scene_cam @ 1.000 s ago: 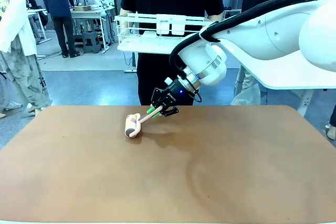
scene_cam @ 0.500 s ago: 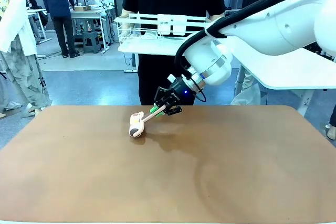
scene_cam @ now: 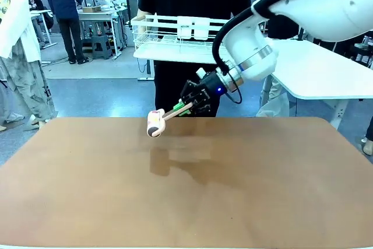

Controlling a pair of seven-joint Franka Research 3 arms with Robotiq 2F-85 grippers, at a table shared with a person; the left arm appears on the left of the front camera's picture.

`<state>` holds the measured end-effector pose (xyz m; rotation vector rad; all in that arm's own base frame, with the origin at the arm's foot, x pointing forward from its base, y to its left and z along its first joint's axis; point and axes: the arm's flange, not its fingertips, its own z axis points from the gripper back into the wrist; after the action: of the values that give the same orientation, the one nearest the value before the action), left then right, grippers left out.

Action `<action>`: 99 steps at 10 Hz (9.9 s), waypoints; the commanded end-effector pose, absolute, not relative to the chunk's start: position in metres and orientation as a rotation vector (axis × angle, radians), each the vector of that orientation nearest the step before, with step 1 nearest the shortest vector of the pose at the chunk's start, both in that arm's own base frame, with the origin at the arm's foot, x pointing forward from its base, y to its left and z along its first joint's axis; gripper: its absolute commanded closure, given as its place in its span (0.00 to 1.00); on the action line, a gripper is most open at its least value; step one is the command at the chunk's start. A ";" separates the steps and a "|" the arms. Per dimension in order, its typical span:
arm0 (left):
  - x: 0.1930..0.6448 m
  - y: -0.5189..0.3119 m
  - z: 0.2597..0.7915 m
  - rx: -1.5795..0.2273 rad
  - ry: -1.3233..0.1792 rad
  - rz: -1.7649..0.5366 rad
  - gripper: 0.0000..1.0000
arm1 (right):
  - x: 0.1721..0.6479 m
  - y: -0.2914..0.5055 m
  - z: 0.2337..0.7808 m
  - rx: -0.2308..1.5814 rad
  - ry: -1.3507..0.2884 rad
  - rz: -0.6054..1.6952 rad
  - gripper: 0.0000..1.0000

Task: Clean the table.
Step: Clean the table with the Lint Roller when the human lifts the Dish drying rack, then place the Lint Roller down when the Dish drying rack is positioned in the middle of the table.

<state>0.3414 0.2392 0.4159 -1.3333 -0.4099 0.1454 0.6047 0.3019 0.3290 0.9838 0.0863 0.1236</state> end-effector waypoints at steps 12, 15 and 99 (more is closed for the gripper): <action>0.339 0.240 0.417 -1.342 -0.418 0.143 0.00 | 0.501 0.003 0.445 0.808 -0.021 0.015 0.79; 0.339 0.240 0.417 -1.342 -0.418 0.143 0.00 | 0.501 -0.037 0.456 0.717 -0.089 -0.032 0.79; 0.339 0.240 0.417 -1.342 -0.418 0.143 0.00 | 0.471 -0.003 0.365 0.405 -0.366 -1.342 0.00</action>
<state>0.3415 0.2391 0.4159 -1.3331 -0.4096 0.1454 0.4668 -0.0193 0.3262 0.4269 -0.3540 -1.2744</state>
